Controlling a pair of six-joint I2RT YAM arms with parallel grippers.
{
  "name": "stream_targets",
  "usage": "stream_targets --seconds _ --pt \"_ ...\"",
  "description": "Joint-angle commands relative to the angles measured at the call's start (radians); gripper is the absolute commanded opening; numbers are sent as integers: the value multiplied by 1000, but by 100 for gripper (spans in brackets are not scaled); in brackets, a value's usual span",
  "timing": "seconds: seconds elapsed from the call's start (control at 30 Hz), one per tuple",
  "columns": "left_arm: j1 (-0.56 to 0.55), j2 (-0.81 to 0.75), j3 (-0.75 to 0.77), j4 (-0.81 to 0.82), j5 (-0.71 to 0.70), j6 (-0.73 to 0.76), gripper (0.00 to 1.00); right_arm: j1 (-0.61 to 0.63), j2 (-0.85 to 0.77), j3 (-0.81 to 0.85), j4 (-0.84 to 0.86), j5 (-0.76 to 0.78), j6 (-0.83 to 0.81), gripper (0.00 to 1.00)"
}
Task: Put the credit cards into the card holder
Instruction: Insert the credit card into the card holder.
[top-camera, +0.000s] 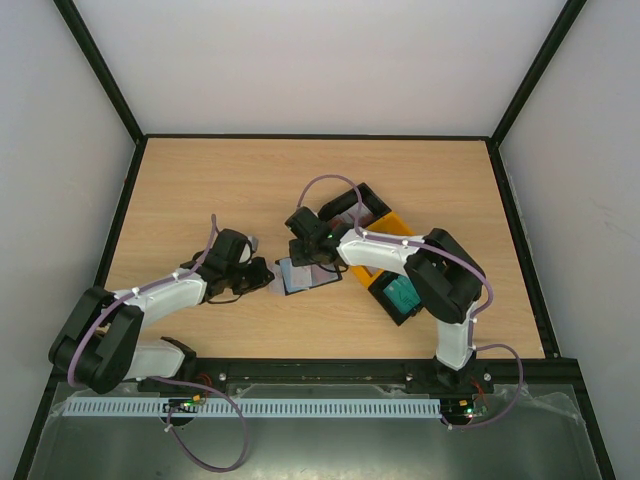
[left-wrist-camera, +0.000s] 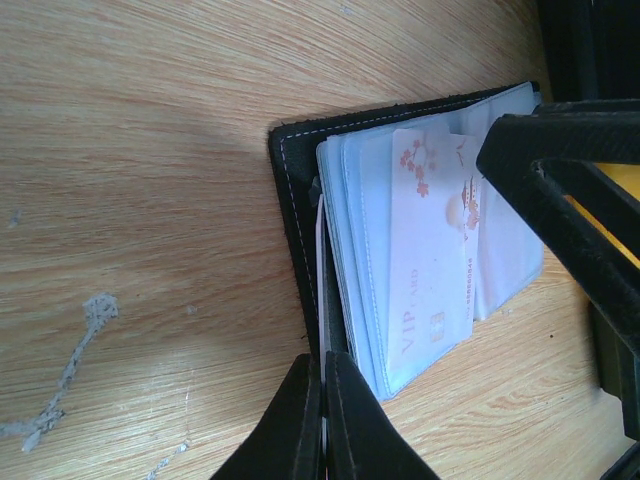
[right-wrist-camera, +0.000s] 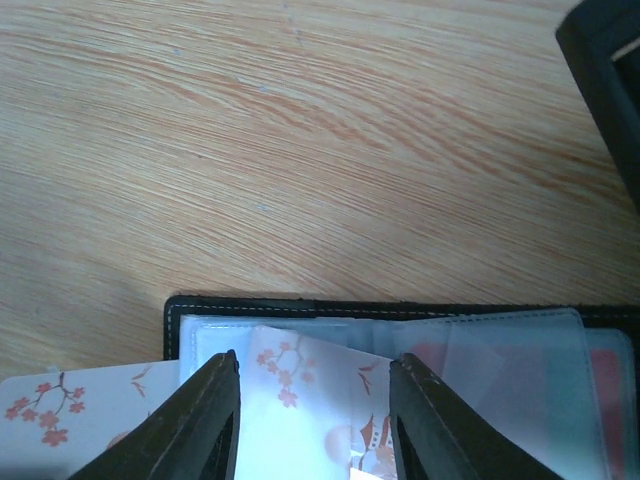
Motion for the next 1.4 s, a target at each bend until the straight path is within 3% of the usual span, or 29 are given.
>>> stream_targets --seconds 0.0,0.53,1.0,1.37 --pt "-3 10 21 -12 -8 13 2 3 1 -20 -49 41 41 41" --pt "-3 15 27 -13 -10 13 2 3 61 -19 -47 -18 39 44" --pt "-3 14 31 -18 -10 17 2 -9 35 -76 87 -170 80 44" --pt "-3 3 30 -26 -13 19 3 -22 -8 -122 129 -88 83 44"
